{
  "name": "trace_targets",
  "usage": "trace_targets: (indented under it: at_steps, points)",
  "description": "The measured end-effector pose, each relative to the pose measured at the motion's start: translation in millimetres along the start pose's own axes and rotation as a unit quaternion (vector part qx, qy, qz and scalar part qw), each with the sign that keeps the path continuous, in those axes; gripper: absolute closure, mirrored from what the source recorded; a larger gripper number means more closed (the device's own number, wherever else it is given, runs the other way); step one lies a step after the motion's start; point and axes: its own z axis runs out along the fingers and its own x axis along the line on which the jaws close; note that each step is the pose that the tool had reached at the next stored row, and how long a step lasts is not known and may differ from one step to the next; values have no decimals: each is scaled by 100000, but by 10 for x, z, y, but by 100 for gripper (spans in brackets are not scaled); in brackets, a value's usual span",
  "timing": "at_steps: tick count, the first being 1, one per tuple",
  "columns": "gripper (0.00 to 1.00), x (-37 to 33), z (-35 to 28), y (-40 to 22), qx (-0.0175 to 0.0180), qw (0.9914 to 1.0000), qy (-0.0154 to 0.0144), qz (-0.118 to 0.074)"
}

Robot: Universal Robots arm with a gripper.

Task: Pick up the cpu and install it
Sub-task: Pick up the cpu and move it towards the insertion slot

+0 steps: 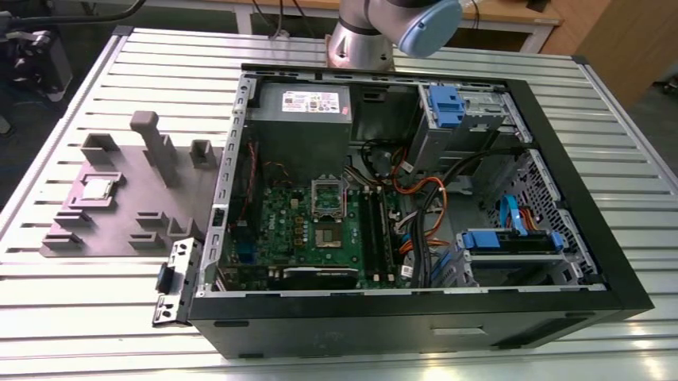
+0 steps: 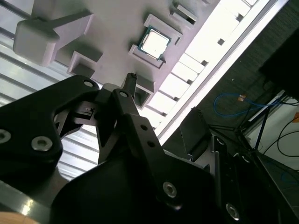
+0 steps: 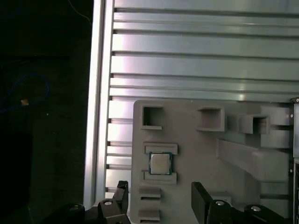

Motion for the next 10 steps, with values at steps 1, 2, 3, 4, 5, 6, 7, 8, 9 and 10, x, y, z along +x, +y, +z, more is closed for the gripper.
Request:
trace_targets:
  at_steps: [1,2,3,4,5,6,7,8,9,10]
  points:
    - [35,0,18,-2,-1,100000,3,-139]
    - [35,0,36,-3,-1,100000,8,-149]
    - [35,-1,54,-4,-1,100000,10,-150]
    - [35,-1,72,-5,-1,100000,8,-151]
    - [35,-2,90,-7,-3,100000,4,-159]
    - [35,-2,101,-9,-14,100000,-2,-161]
    - [35,-2,103,-9,-8,100000,12,-160]
    - [35,-1,103,-9,-8,100000,17,-158]
    - [35,-1,103,-9,-6,100000,23,-158]
    - [35,-2,106,-9,-14,100000,7,-161]
